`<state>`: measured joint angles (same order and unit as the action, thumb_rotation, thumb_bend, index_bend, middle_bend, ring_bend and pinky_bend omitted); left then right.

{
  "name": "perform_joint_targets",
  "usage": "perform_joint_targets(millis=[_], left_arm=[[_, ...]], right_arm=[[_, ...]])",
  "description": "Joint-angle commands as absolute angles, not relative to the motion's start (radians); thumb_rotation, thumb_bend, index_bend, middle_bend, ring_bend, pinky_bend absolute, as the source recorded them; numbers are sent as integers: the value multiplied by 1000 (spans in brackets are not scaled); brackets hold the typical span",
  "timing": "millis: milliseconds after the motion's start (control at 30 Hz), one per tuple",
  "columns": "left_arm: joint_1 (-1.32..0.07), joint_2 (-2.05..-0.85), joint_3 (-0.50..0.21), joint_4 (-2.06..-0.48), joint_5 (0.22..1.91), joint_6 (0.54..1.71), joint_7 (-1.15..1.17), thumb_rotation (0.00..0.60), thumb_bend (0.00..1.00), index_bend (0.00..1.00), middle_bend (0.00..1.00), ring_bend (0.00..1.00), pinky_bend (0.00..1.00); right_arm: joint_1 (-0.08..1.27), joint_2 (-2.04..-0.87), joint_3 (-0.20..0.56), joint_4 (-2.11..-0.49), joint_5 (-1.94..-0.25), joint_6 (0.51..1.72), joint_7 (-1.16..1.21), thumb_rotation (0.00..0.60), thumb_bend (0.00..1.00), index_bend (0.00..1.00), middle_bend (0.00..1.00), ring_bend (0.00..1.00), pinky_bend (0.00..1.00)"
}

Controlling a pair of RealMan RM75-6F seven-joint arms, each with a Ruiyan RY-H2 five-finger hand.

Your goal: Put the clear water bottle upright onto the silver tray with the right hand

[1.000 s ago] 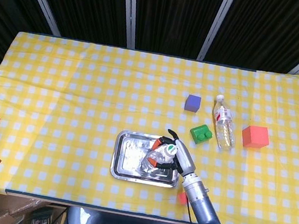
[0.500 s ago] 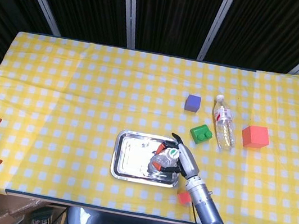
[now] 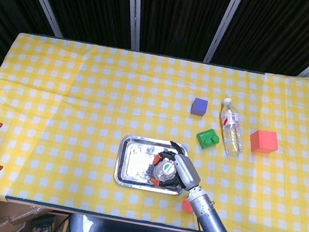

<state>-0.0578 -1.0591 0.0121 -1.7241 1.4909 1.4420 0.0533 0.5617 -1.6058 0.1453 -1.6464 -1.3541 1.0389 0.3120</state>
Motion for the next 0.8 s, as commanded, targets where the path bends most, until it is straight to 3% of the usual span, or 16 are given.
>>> perform_joint_targets(millis=[33, 233, 567, 800], left_arm=[[-58, -1058, 12, -1724, 1491, 1442, 50, 600, 141, 9, 0, 0, 0], [-57, -1054, 13, -1724, 1496, 1444, 40, 600, 141, 9, 0, 0, 0], [-57, -1049, 15, -1723, 1505, 1447, 25, 600, 141, 9, 0, 0, 0], [-58, -1053, 16, -1724, 1505, 1443, 34, 600, 141, 9, 0, 0, 0]], right_arm=[[578, -1596, 143, -1698, -1297, 1000, 218, 600, 175, 349, 401, 352, 0], [593, -1605, 170, -1773, -1201, 991, 114, 600, 159, 230, 283, 334, 0], [584, -1598, 189, -1814, -1090, 1001, 66, 600, 160, 165, 199, 317, 0], [575, -1559, 200, -1788, -1041, 980, 83, 600, 159, 107, 119, 251, 0]])
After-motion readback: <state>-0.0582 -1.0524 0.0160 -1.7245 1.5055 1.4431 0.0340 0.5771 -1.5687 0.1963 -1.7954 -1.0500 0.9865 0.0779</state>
